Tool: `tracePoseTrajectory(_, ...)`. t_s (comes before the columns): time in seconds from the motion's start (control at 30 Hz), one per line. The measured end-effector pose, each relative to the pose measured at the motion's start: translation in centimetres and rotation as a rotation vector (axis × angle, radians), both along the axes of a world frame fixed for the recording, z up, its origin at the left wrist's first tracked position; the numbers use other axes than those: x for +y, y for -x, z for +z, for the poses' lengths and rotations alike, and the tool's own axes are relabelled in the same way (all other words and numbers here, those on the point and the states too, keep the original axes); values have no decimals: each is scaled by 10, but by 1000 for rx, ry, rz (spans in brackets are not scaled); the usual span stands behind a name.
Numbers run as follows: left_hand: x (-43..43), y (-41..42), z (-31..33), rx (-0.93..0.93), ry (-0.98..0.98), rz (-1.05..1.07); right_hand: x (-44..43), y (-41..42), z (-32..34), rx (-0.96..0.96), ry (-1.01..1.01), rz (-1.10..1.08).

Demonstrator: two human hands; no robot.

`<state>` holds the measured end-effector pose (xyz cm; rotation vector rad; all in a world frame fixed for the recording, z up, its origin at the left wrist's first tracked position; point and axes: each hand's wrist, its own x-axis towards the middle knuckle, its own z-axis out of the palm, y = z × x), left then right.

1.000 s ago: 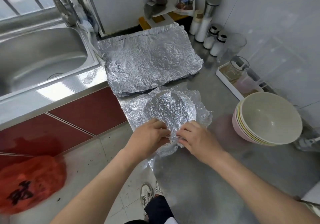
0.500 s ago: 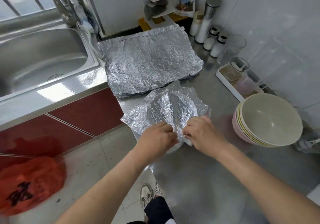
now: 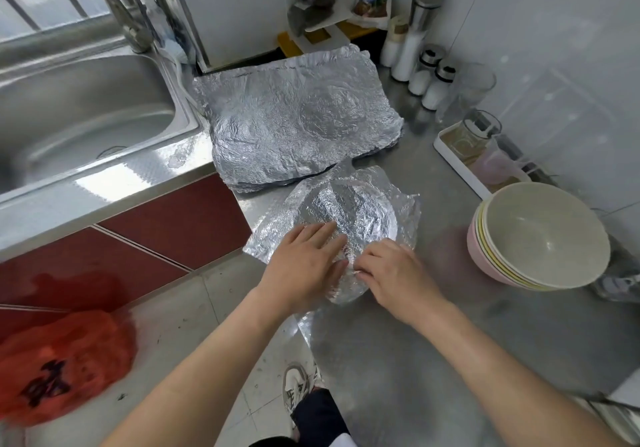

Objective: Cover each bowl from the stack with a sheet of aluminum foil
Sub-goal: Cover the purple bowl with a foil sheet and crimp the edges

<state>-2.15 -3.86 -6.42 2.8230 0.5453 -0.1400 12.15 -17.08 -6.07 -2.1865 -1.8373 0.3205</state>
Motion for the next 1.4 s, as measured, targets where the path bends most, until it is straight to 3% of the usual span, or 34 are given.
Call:
tracePoseTrajectory(0.1,2,5,-5,-179,5,-52,-8,-18,5,-58,13,-46)
tracePoseTrajectory(0.2,-2,7,-6,-310,0,-66,-11,-27,10,27,-36,-130)
tracePoseTrajectory(0.47,-11,2,-17,-369,-7,-64,-9,-16,1,128,-49,-66)
tracePoseTrajectory(0.8,-15,-8,-29,-461,-112,-214,-13,-12,-8,-217,-124,101)
tracePoseTrajectory(0.9,-25,-7,-29,-477,-109,-234,-24,-11,-3,-239,-115,132)
tracePoseTrajectory(1.03,-35,-1,-27,-417,-18,-252,-36,-11,2,-173,19,168)
tracePoseTrajectory(1.17,-34,-2,-15,-357,36,-116,-33,-10,4,-45,64,13)
tracePoseTrajectory(1.4,-27,-17,-8,67,-44,47,-20,-6,0,-58,298,-29)
